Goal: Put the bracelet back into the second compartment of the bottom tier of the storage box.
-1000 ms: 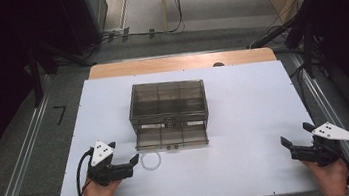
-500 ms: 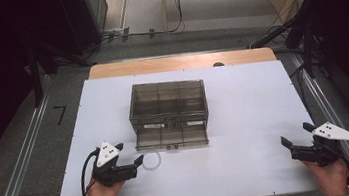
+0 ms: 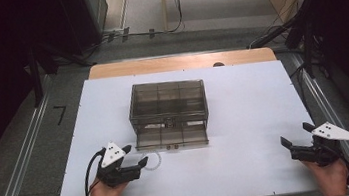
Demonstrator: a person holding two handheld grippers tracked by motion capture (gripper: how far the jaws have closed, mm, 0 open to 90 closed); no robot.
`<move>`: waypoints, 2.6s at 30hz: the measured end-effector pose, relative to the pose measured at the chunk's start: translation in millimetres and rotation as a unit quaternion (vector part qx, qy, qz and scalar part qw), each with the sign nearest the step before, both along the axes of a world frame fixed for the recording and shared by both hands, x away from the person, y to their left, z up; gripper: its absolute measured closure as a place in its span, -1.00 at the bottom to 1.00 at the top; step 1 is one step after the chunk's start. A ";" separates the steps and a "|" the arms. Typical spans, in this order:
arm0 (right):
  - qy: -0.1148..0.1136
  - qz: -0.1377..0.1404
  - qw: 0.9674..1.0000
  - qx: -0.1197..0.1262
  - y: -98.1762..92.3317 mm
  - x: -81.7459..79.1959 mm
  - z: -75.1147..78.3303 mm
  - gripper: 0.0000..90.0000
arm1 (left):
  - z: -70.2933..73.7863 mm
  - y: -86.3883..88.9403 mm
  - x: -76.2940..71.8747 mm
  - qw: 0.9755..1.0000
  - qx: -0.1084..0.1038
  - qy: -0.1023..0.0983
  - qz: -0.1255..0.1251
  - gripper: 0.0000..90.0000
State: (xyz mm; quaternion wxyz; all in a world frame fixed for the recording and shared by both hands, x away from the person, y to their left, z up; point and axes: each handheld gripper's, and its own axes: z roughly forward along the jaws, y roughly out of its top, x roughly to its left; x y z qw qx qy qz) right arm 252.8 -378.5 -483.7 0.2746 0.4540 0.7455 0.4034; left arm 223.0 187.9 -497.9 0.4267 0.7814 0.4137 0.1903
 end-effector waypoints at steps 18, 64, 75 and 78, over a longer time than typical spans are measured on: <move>0.000 0.002 1.000 -0.001 -0.1 -0.2 -0.2 -0.88 | -2.8 -15.7 1.3 0.999 0.005 0.012 -0.034 -0.08; -0.006 0.004 1.000 -0.009 0.4 -0.4 0.0 -0.88 | -16.6 -41.9 5.2 0.994 0.035 0.055 -0.090 0.88; -0.006 0.007 1.000 -0.009 1.0 -0.4 -0.4 -0.88 | -21.9 -37.6 6.0 0.995 0.004 0.063 -0.083 0.89; -0.007 0.006 1.000 -0.007 0.9 -0.2 -0.4 -0.88 | -22.0 -37.6 5.7 0.995 0.004 0.063 -0.082 0.89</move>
